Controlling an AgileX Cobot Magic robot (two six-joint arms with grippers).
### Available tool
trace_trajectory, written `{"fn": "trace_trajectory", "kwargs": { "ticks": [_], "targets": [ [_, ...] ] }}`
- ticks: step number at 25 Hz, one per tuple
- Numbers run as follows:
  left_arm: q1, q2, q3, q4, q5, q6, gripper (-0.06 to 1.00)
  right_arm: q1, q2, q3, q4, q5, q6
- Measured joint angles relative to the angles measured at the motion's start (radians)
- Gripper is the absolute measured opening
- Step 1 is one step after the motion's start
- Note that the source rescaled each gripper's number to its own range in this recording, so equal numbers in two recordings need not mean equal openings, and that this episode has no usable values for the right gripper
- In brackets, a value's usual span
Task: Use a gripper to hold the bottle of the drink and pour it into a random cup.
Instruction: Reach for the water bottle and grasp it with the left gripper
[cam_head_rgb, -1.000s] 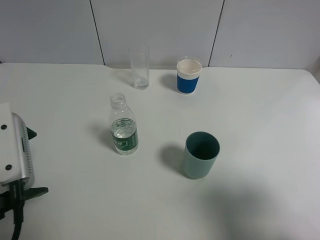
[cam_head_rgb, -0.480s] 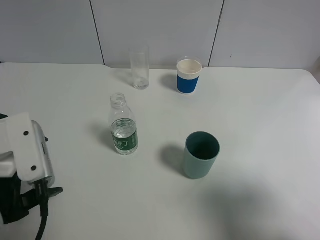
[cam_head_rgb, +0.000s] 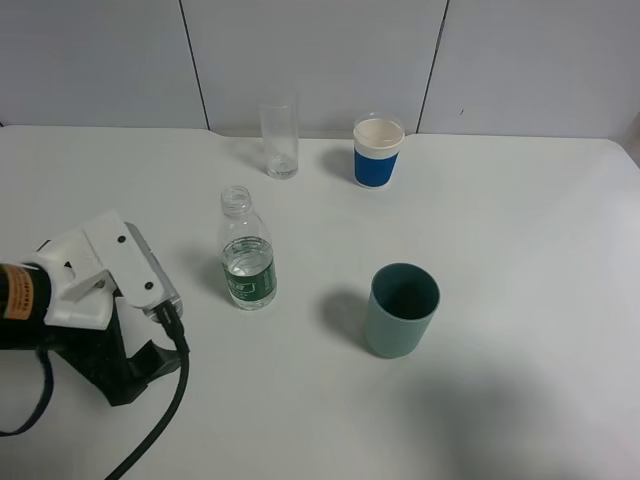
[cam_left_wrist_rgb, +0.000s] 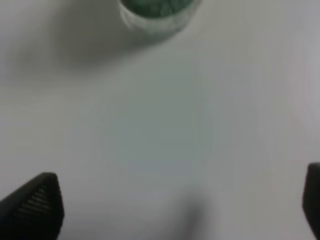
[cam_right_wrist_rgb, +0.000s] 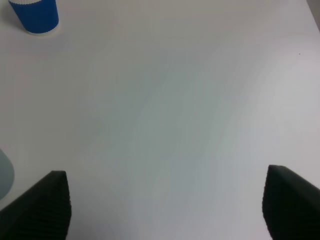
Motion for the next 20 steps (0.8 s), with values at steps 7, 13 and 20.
{"fn": "trace_trajectory", "kwargs": {
  "ticks": [7,13,20],
  "targets": [
    [0.000,0.127,0.001,0.029,-0.268,-0.141,0.95,0.000,0.000,0.000,0.000,0.000,0.000],
    [0.005,0.205,0.007,0.028,-0.500,-0.221,0.95,0.000,0.000,0.000,0.000,0.000,0.000],
    [0.057,0.312,0.071,-0.002,-0.777,-0.260,0.95,0.000,0.000,0.000,0.000,0.000,0.000]
  ]
}}
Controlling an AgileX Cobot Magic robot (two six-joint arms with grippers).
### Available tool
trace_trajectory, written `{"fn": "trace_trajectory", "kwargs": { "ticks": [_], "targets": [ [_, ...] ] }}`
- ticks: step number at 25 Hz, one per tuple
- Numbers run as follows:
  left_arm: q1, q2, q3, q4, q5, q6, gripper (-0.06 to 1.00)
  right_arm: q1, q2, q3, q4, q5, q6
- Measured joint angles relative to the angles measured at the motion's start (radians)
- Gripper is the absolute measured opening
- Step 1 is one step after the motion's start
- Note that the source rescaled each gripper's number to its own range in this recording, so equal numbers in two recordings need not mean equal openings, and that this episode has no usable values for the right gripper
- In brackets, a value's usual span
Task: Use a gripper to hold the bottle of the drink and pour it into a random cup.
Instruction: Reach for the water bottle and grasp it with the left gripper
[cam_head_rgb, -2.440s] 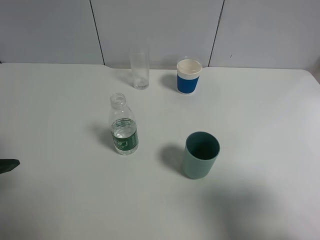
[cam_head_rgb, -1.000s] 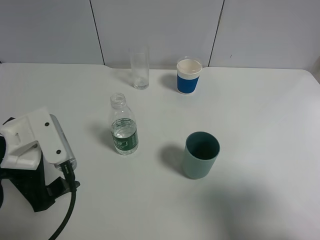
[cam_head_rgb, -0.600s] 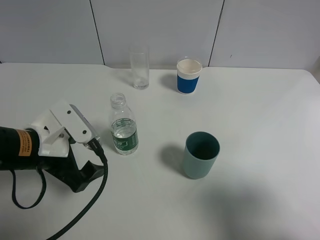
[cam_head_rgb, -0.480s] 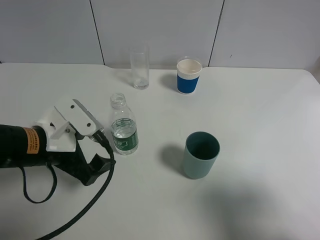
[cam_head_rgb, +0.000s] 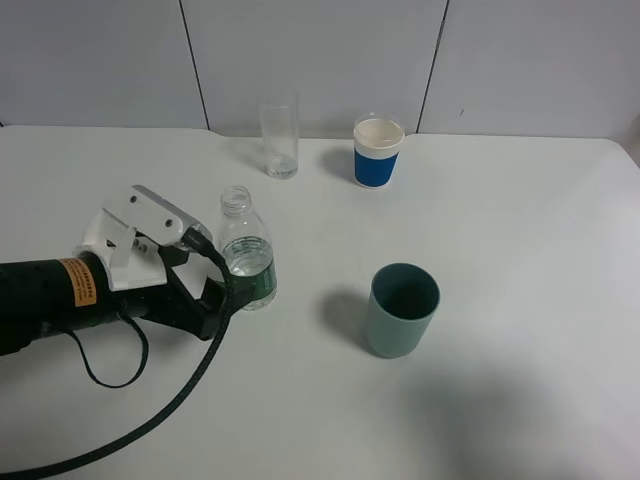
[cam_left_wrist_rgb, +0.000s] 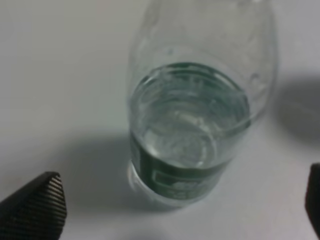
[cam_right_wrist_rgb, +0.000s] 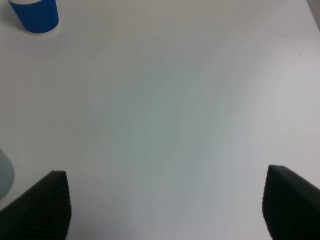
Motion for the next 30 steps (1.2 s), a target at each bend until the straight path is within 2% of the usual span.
{"fn": "trace_trajectory", "kwargs": {
  "ticks": [16,22,30],
  "targets": [
    [0.005,0.256,0.006,0.012,-0.495,0.044,0.95,0.000,0.000,0.000,0.000,0.000,0.000],
    [0.005,0.355,0.006,0.010,-0.545,0.085,0.95,0.000,0.000,0.000,0.000,0.000,0.000],
    [0.005,0.401,0.006,0.007,-0.545,0.094,0.95,0.000,0.000,0.000,0.000,0.000,0.000]
  ]
}}
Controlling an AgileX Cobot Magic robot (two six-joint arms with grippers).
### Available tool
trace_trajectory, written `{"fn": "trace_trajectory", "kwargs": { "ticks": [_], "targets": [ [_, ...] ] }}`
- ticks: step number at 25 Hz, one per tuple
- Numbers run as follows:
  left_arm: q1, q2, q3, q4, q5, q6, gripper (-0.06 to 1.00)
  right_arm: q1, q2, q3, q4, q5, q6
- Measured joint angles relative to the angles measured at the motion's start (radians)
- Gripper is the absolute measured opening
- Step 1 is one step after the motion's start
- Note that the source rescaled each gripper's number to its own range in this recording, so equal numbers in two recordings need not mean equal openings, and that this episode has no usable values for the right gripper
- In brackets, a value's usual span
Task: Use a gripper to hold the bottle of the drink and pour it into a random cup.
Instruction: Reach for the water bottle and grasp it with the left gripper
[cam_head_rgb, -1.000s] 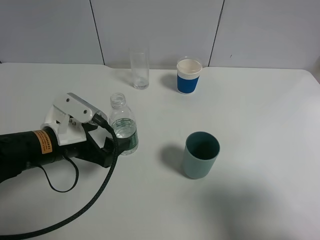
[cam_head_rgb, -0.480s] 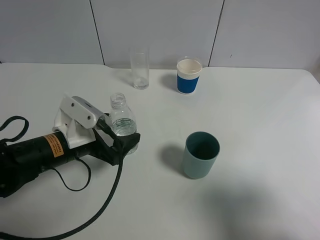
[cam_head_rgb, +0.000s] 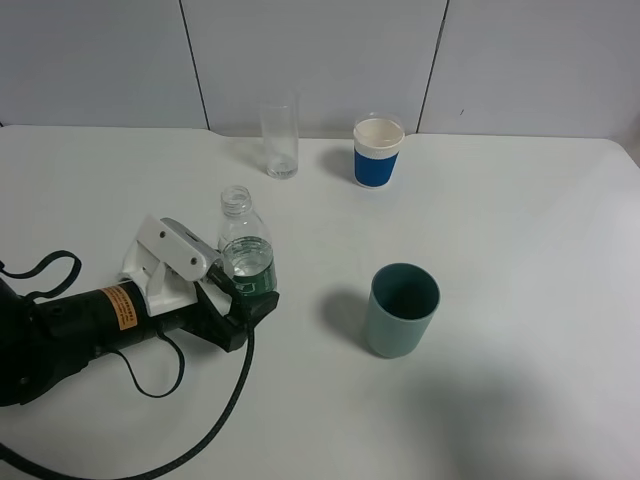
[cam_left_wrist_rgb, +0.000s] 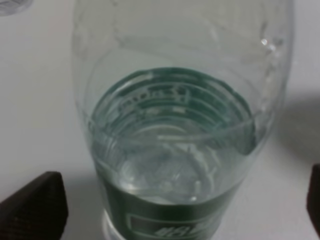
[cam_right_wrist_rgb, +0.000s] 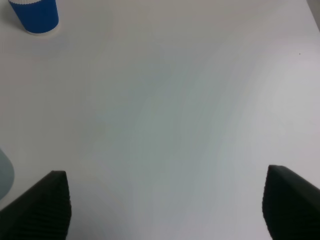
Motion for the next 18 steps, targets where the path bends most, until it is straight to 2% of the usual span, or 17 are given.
{"fn": "trace_trajectory", "kwargs": {
  "ticks": [9,13,18],
  "targets": [
    [0.000,0.000,0.000,0.003,-0.001,0.044,0.95,0.000,0.000,0.000,0.000,0.000,0.000],
    [0.000,0.000,0.000,0.005,-0.001,0.079,0.91,0.000,0.000,0.000,0.000,0.000,0.000],
    [0.000,0.000,-0.025,0.041,-0.001,0.097,0.90,0.000,0.000,0.000,0.000,0.000,0.000]
  ]
}}
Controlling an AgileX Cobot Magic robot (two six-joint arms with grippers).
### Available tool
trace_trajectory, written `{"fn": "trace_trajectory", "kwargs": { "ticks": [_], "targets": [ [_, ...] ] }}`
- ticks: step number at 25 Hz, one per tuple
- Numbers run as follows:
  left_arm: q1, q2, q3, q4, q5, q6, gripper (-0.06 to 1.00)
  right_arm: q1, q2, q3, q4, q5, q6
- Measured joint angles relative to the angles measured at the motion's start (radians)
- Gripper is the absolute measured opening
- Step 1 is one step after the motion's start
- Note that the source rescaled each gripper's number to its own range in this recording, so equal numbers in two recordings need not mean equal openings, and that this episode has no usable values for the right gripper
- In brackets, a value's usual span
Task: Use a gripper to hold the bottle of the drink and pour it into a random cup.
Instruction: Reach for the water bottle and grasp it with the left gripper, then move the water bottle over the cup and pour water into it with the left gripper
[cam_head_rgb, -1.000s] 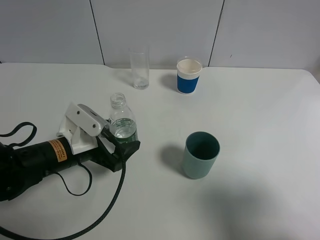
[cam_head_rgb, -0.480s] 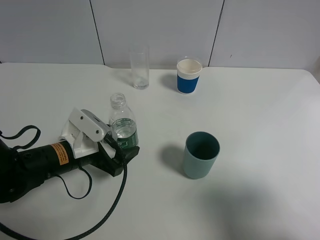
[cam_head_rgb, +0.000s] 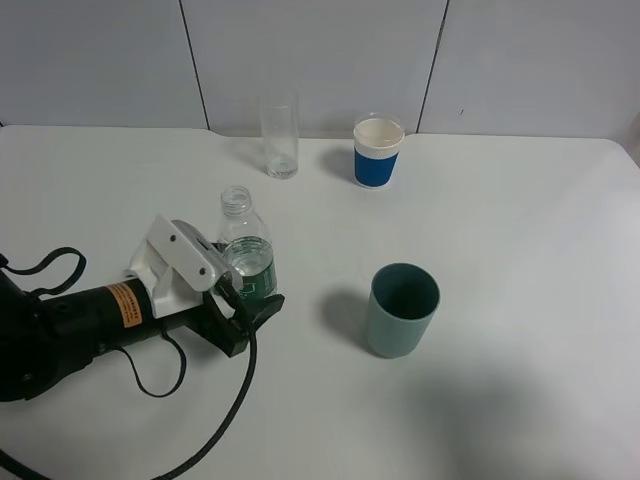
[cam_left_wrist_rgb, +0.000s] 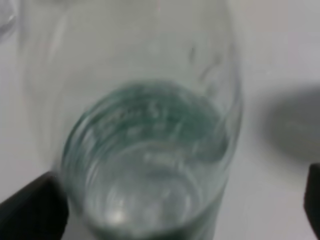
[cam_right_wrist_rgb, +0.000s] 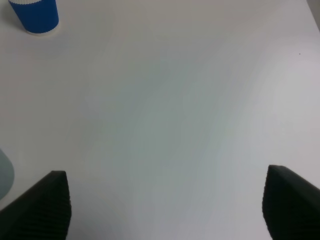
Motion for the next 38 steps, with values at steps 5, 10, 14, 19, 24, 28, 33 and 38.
{"fn": "trace_trajectory", "kwargs": {
  "ticks": [5,10,14,19,24,28,33,38],
  "targets": [
    [0.000,0.000,-0.035,0.015,0.000,0.000,0.90,0.000,0.000,0.000,0.000,0.000,0.000],
    [0.000,0.000,-0.059,0.019,0.000,0.000,0.90,0.000,0.000,0.000,0.000,0.000,0.000],
    [0.000,0.000,-0.066,0.019,0.000,0.000,0.88,0.000,0.000,0.000,0.000,0.000,0.000],
    [0.000,0.000,-0.066,0.019,0.000,0.000,0.41,0.000,0.000,0.000,0.000,0.000,0.000],
    [0.000,0.000,-0.066,0.023,0.000,0.000,0.03,0.000,0.000,0.000,0.000,0.000,0.000],
    [0.000,0.000,-0.066,0.023,0.000,0.000,0.03,0.000,0.000,0.000,0.000,0.000,0.000],
    [0.000,0.000,-0.066,0.023,0.000,0.000,0.03,0.000,0.000,0.000,0.000,0.000,0.000],
    [0.000,0.000,-0.066,0.020,0.000,0.000,0.03,0.000,0.000,0.000,0.000,0.000,0.000]
  ]
}}
